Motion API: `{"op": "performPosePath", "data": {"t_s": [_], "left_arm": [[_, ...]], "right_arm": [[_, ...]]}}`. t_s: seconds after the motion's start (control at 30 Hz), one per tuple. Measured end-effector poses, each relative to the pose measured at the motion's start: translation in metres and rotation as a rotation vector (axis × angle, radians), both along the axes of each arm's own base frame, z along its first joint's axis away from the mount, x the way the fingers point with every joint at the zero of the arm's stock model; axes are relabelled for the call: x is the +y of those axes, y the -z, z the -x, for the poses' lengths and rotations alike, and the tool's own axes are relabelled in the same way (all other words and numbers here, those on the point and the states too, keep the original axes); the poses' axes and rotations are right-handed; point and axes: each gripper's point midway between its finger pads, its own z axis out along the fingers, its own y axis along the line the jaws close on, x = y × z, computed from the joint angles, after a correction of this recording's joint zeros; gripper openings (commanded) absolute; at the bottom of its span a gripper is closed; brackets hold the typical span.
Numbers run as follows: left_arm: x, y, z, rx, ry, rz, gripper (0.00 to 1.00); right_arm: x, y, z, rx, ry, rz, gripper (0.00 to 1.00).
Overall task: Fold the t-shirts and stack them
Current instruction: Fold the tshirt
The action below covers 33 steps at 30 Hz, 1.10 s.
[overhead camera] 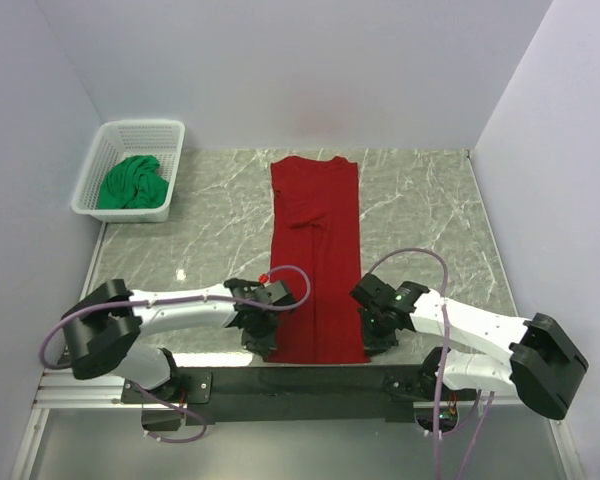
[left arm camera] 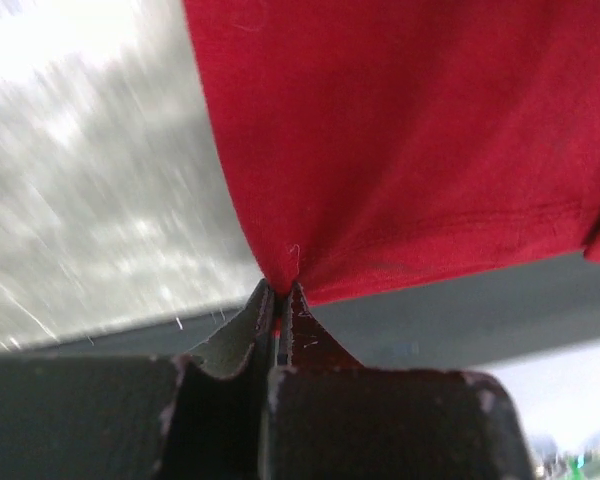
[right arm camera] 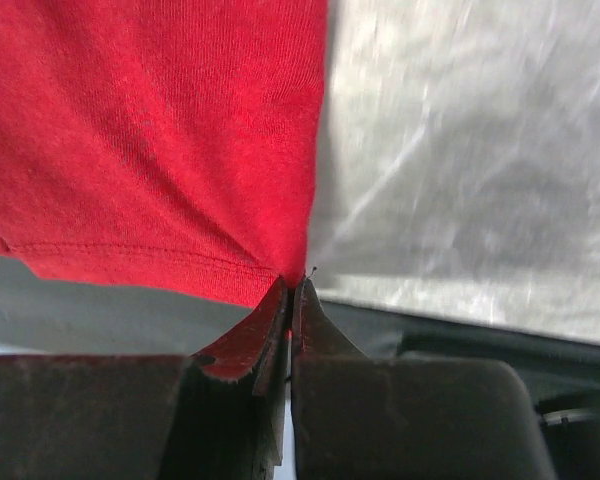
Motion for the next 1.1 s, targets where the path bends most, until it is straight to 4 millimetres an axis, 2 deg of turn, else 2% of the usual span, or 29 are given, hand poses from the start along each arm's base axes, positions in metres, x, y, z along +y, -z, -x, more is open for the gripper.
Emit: {"op": "performPosePath", "data": {"t_s": [0.13, 0.23, 0.3, 0.47, 0.63, 0.87, 0.97, 1.1], "left_arm": [[0.002, -0.013, 0.022, 0.033, 0.015, 0.038, 0.01], [0.004, -0.027, 0.021, 0.024, 0.000, 0.057, 0.01], [0.003, -0.038, 0.012, 0.014, -0.020, 0.065, 0.01], [-0.002, -0.063, -0.046, -0.079, -0.123, 0.098, 0.01], [0.007, -0.063, -0.107, -0.175, -0.193, 0.064, 0.01], [0.006, -0.053, -0.185, -0.287, -0.221, 0.045, 0.01], [0.000, -0.050, -0.214, -0.333, -0.218, 0.046, 0.01], [-0.007, -0.047, -0.243, -0.379, -0.212, 0.050, 0.01]], "right_arm": [[-0.004, -0.009, 0.012, 0.034, -0.027, -0.013, 0.00], [-0.004, -0.020, 0.014, 0.047, -0.045, -0.007, 0.00], [-0.002, -0.030, 0.009, 0.040, -0.056, -0.003, 0.00], [0.008, -0.057, -0.032, -0.020, -0.041, 0.018, 0.00], [0.007, -0.071, -0.086, -0.088, 0.024, 0.028, 0.00], [0.009, -0.073, -0.164, -0.182, 0.059, 0.057, 0.00], [0.007, -0.070, -0.190, -0.215, 0.078, 0.072, 0.00], [0.004, -0.066, -0.216, -0.244, 0.091, 0.101, 0.00]]}}
